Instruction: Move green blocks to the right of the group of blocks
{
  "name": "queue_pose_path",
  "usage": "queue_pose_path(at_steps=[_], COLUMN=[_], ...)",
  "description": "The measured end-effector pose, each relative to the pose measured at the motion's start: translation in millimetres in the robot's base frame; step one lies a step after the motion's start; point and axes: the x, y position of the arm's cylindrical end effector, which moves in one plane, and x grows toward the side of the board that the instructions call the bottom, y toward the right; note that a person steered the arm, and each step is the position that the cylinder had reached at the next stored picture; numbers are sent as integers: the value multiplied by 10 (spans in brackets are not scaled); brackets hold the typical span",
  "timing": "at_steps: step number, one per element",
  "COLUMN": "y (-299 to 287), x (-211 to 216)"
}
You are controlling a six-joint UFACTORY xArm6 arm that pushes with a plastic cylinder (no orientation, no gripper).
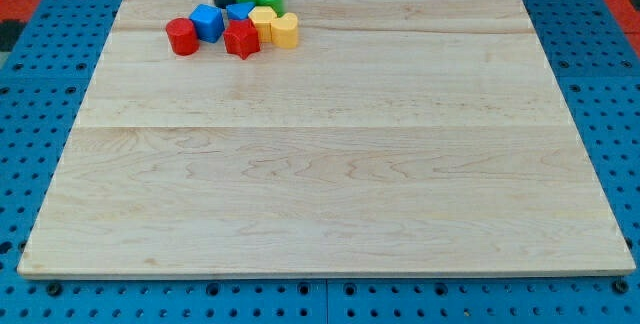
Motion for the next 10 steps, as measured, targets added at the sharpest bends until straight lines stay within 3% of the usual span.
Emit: queue_pose_path(at_steps=[1,2,4,7,10], y=[252,-185,-319,1327,1404], x=[14,13,-266,-248,-152])
